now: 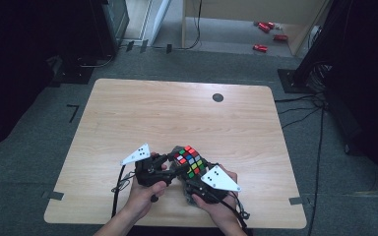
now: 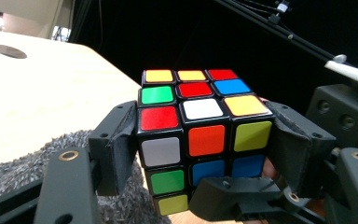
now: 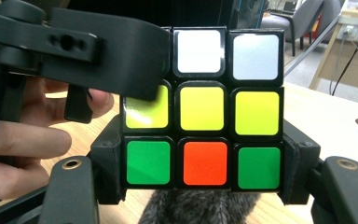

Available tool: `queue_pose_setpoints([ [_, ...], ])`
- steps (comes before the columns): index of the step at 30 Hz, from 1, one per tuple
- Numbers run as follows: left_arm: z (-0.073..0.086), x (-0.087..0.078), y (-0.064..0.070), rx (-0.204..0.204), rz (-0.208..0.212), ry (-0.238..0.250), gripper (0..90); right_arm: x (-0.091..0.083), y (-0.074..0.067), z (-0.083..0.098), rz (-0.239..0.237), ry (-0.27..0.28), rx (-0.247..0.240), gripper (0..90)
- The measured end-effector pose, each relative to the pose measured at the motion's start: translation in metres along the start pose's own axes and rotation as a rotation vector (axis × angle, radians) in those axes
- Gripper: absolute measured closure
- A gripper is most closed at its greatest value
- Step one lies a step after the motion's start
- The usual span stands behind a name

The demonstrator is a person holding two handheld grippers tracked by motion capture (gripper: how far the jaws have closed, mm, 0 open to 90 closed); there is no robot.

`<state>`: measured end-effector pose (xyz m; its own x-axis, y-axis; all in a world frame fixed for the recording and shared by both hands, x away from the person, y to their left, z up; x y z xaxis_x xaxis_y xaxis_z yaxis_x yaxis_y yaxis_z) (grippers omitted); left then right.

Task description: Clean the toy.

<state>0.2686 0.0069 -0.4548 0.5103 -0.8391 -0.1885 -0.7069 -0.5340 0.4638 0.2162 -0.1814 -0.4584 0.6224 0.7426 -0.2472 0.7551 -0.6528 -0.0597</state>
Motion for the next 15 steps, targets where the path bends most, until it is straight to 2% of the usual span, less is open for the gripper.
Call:
queue_pose_setpoints([
  [5,-0.011,-0.010,-0.006,-0.002,-0.008,0.057,26.1,-0.010,0.017,0.000,0.028,0.009,0.043,34.1],
  [8,-0.013,-0.011,-0.013,0.022,-0.062,0.052,24.0,-0.018,0.027,0.000,0.020,0.001,0.041,34.1],
  [10,-0.010,-0.007,-0.016,0.065,-0.105,0.020,22.4,-0.024,0.035,0.001,0.007,-0.010,0.037,34.1],
  [12,-0.001,0.001,-0.016,0.135,-0.163,-0.035,20.6,-0.029,0.041,0.002,0.008,-0.017,0.028,34.1],
  [14,0.010,0.012,-0.016,0.223,-0.219,-0.116,21.7,-0.033,0.046,0.004,0.000,-0.024,0.024,34.1],
  [15,0.015,0.018,-0.015,0.269,-0.262,-0.153,23.1,-0.034,0.048,0.005,-0.002,-0.028,0.021,34.1],
])
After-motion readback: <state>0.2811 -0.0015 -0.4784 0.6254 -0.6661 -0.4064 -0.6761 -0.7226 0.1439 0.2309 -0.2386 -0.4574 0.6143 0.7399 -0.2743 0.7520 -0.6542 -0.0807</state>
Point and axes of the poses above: each handheld gripper's, and its own axes: x roughly forward along the jaws, z roughly out of its underside, y roughly to its right, the point moved 2 cm from there along x, roughly forward along the jaws, and after that the axes turned 14 degrees about -z, right-handed, at the moved point
